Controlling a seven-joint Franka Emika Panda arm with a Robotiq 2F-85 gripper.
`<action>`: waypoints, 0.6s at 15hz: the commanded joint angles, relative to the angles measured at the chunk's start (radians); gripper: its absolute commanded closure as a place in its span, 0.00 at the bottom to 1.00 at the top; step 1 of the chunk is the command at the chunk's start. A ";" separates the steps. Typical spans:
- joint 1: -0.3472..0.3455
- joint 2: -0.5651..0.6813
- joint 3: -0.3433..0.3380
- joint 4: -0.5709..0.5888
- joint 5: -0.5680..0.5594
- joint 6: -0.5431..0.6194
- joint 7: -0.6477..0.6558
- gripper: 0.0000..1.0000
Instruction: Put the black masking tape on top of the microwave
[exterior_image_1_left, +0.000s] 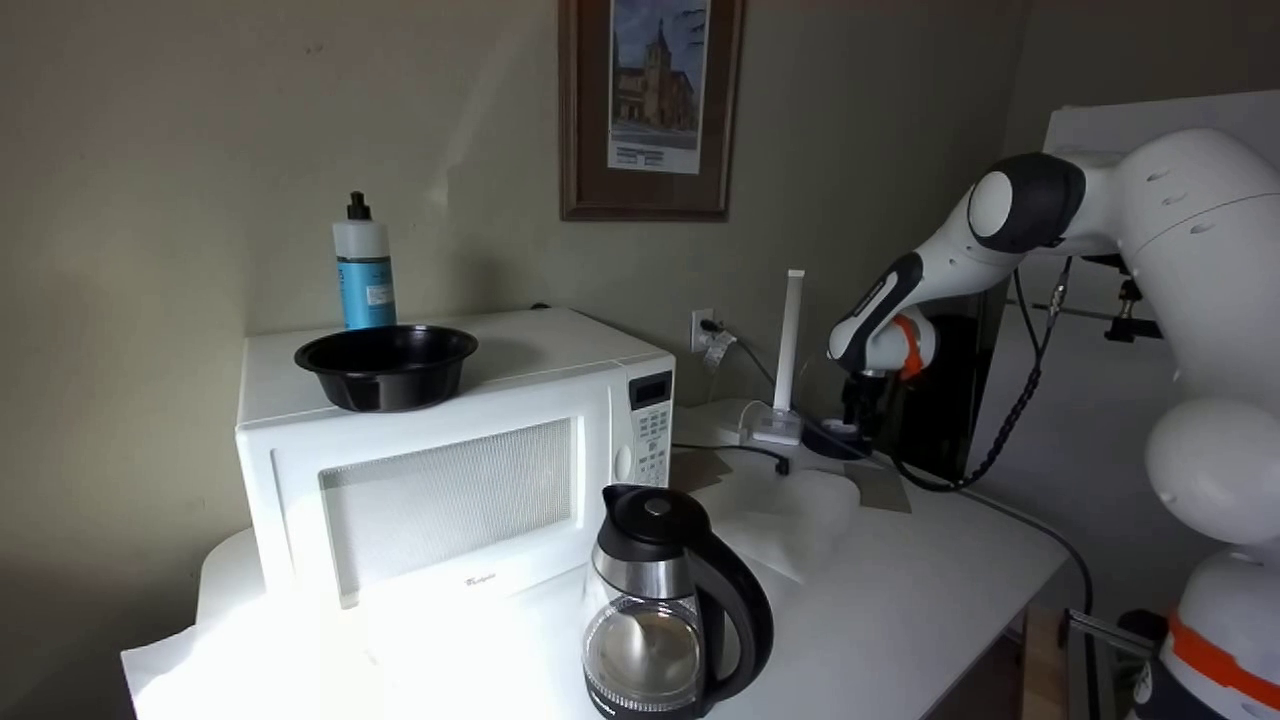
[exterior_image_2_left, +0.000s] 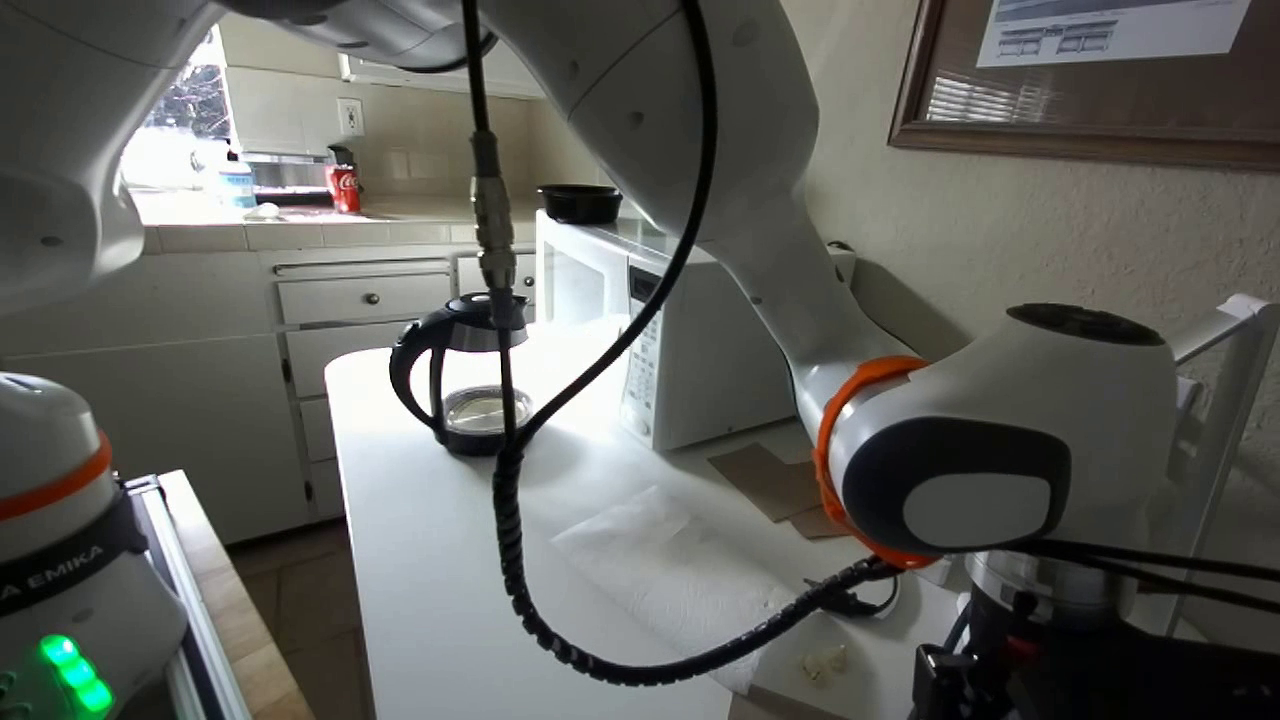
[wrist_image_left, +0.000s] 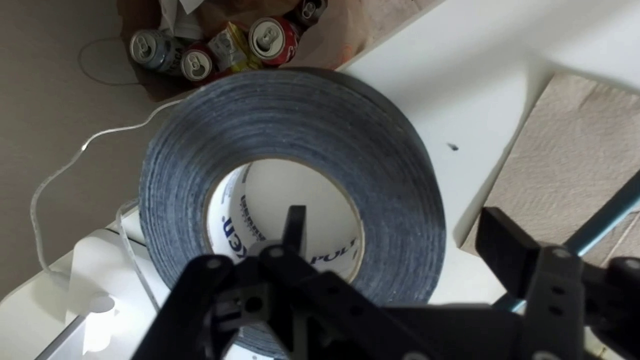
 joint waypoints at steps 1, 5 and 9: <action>-0.030 0.036 0.039 0.077 0.014 -0.099 -0.064 0.10; -0.024 0.058 0.038 0.118 0.018 -0.186 -0.102 0.08; -0.020 0.088 0.029 0.158 0.024 -0.238 -0.101 0.14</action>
